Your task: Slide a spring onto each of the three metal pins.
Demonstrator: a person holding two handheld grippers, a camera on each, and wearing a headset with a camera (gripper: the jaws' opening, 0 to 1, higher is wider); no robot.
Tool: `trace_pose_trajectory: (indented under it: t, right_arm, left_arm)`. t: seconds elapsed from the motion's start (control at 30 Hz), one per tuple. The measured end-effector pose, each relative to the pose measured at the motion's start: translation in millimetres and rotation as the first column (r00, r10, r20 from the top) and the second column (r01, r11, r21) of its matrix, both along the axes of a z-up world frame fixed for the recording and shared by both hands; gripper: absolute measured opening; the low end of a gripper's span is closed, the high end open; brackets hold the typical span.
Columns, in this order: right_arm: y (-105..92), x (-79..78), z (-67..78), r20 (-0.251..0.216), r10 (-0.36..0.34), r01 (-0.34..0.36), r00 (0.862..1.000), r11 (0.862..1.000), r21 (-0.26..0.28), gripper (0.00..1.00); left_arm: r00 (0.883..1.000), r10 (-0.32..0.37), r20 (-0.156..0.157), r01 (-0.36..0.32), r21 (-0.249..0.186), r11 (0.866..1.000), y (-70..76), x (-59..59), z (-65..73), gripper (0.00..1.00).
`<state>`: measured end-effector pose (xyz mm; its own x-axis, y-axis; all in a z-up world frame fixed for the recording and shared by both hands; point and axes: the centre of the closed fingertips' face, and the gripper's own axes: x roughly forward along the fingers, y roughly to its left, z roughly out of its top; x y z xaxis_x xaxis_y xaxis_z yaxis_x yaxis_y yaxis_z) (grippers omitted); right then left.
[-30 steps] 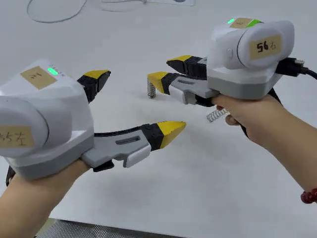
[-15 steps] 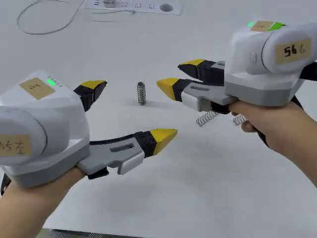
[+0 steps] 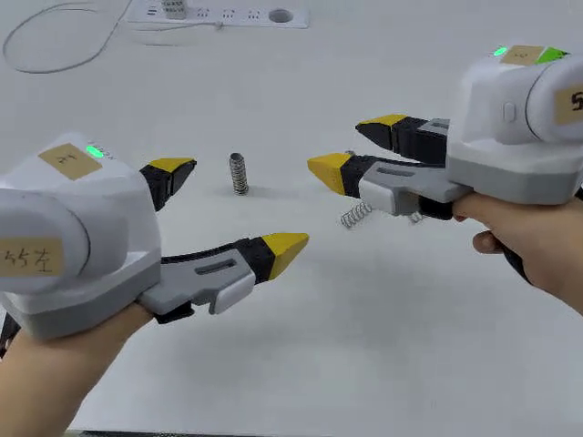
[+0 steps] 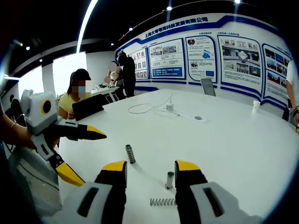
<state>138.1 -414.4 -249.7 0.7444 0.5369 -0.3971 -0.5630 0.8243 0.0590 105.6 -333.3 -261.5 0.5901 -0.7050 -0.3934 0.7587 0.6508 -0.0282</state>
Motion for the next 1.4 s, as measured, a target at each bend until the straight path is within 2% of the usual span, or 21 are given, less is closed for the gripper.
trace_pose_trajectory:
  t: [0.17, 0.37, 0.6, 0.97, 1.1, 1.4]
  right_arm:
    - [-15.1, -6.6, 0.3, -0.013, -0.023, 0.024, 1.000, 1.000, 0.017, 0.44]
    - [-31.6, -14.3, -4.2, -0.021, -0.058, 0.059, 0.998, 0.998, 0.028, 0.44]
    - [-45.2, -24.8, -10.4, -0.019, -0.072, 0.072, 0.997, 0.997, 0.012, 0.44]
    - [-66.4, -39.0, -15.2, -0.018, -0.120, 0.120, 0.993, 0.993, 0.019, 0.47]
    - [-75.1, -43.5, -17.9, -0.024, -0.143, 0.144, 0.989, 0.990, 0.014, 0.48]
    - [-82.5, -48.2, -19.9, -0.024, -0.166, 0.167, 0.986, 0.986, 0.016, 0.48]
  left_arm:
    - [0.999, -0.031, -0.017, 0.031, 0.028, 0.999, -9.0, -1.8, -8.7, 0.75]
    - [0.998, -0.055, -0.031, 0.057, 0.039, 0.998, -17.9, -1.1, -15.8, 0.70]
    - [0.996, -0.073, -0.058, 0.076, 0.048, 0.996, -25.1, -1.5, -26.9, 0.63]
    - [0.992, -0.081, -0.094, 0.083, 0.019, 0.996, -42.4, 1.7, -33.3, 0.52]
    - [0.991, -0.092, -0.102, 0.096, 0.041, 0.994, -49.8, 1.5, -39.3, 0.48]
    - [0.985, -0.116, -0.131, 0.121, 0.031, 0.992, -66.9, 4.4, -48.1, 0.41]
